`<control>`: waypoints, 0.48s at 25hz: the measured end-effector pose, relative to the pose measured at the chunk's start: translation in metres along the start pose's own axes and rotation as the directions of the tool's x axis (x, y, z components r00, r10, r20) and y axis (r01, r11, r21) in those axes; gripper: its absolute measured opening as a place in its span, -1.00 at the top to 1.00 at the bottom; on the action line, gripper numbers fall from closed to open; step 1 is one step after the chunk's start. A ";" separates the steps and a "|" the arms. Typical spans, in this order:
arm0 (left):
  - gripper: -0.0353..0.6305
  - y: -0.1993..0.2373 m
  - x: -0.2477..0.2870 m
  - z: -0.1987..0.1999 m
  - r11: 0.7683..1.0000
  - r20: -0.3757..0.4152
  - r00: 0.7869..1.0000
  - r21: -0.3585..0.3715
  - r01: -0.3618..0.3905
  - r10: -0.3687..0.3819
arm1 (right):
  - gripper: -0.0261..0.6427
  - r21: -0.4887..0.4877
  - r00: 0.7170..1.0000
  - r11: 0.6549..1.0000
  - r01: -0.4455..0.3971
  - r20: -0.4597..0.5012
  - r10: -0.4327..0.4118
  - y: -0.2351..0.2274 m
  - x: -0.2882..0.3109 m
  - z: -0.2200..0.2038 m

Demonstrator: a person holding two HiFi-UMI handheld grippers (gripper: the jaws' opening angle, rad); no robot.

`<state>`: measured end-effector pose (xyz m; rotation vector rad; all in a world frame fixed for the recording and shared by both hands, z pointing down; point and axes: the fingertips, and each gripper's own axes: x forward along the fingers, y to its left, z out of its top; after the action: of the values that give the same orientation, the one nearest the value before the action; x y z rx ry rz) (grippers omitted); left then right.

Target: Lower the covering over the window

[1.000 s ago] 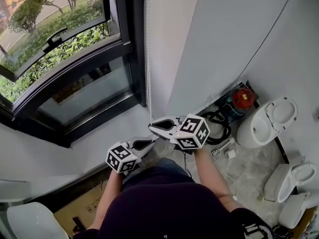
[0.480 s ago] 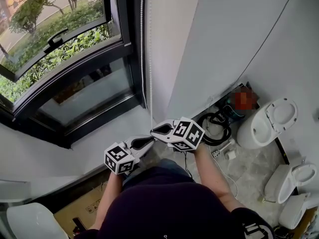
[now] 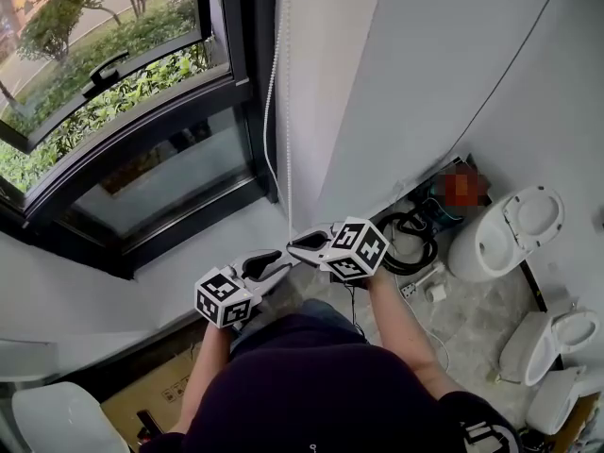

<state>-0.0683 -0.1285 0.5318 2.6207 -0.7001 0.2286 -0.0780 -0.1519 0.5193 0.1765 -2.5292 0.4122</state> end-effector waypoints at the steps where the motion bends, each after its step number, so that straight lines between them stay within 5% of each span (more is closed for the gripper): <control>1: 0.50 0.001 -0.001 0.003 1.000 0.012 1.000 -0.002 -0.004 0.004 | 0.88 -0.007 1.000 1.000 -0.002 -0.020 0.002 0.001 0.002 -0.002; 7: 0.50 -0.007 -0.010 0.042 0.999 0.129 0.992 0.034 -0.004 0.000 | 0.88 -0.028 0.985 0.998 -0.050 -0.169 0.044 0.017 0.027 -0.045; 12: 0.50 -0.012 -0.008 0.050 0.997 0.115 0.993 0.072 -0.012 0.004 | 0.88 0.020 0.972 0.994 -0.105 -0.209 0.106 0.030 0.044 -0.073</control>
<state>-0.0665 -0.1368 0.4803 2.7179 -0.7536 0.1076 -0.0832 -0.1014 0.5935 0.0006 -2.3348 0.4590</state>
